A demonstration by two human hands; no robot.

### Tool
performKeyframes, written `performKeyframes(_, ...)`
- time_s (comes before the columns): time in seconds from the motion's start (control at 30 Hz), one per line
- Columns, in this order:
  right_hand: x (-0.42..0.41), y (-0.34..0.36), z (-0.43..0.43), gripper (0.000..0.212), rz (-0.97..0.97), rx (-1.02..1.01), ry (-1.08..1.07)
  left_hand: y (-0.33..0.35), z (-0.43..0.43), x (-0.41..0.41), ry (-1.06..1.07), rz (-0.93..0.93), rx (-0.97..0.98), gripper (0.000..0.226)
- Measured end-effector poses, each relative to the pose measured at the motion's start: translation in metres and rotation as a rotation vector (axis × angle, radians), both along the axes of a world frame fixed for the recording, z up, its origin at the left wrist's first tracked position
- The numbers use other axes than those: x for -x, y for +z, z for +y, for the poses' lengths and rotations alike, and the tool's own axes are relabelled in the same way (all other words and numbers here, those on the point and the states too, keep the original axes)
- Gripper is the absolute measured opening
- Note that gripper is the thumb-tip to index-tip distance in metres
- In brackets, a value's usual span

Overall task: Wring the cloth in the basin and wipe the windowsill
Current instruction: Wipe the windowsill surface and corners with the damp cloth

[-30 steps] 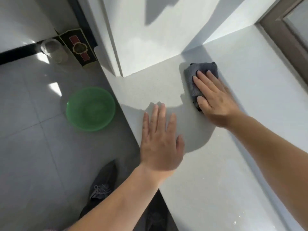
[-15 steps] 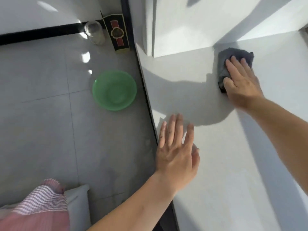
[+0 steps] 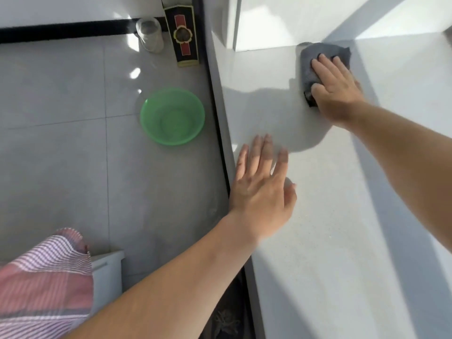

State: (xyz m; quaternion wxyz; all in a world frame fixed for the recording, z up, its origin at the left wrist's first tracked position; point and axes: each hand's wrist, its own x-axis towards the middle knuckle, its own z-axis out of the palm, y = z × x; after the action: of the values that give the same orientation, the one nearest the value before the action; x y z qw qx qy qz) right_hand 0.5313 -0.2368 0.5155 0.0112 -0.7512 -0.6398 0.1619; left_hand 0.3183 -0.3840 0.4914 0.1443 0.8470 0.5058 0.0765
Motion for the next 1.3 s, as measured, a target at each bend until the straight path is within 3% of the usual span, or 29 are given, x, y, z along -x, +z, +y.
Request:
performKeyframes(0.13, 0.016, 0.000, 0.003, 0.067, -0.047, 0.022, -0.088, 0.002, -0.018, 0.000, 0.013, -0.013, -0.007, 0.065)
performKeyframes(0.27, 0.097, -0.002, 0.014, 0.068, -0.015, -0.025, 0.387, 0.003, -0.018, 0.001, 0.035, -0.015, -0.051, 0.066)
performKeyframes(0.37, 0.100, 0.004, 0.015, 0.069, 0.025, -0.011, 0.507, 0.004, -0.019, 0.003, 0.023, -0.014, -0.063, 0.067)
performKeyframes(0.43, 0.071, 0.006, 0.010, 0.070, 0.031, -0.040, 0.443, 0.006, -0.020, 0.005, 0.023, -0.013, -0.061, 0.067)
performKeyframes(0.53, 0.015, 0.009, -0.003, 0.071, 0.010, -0.030, 0.161, 0.009, -0.023, 0.007, 0.020, -0.014, -0.042, 0.066)
performKeyframes(0.63, 0.024, 0.008, -0.002, 0.068, -0.027, 0.015, 0.006, 0.013, -0.026, 0.009, 0.016, 0.017, -0.036, 0.066)
performKeyframes(0.83, 0.099, 0.008, -0.028, 0.069, 0.050, 0.015, 0.503, 0.019, -0.046, 0.011, 0.024, -0.002, 0.004, 0.063)
performKeyframes(0.93, 0.058, 0.011, -0.044, 0.072, 0.075, -0.015, 0.363, 0.021, -0.052, 0.015, 0.018, -0.043, -0.019, 0.061)
performKeyframes(1.03, 0.009, 0.014, -0.067, 0.073, 0.027, -0.016, 0.095, 0.022, -0.056, 0.017, 0.016, -0.099, -0.014, 0.057)
performKeyframes(1.13, 0.020, 0.017, -0.073, 0.078, -0.005, 0.021, -0.032, 0.022, -0.067, 0.019, 0.017, -0.115, -0.007, 0.057)
performKeyframes(1.3, 0.117, 0.017, -0.064, 0.073, 0.036, 0.029, 0.464, 0.021, -0.071, 0.017, 0.021, -0.083, -0.009, 0.063)
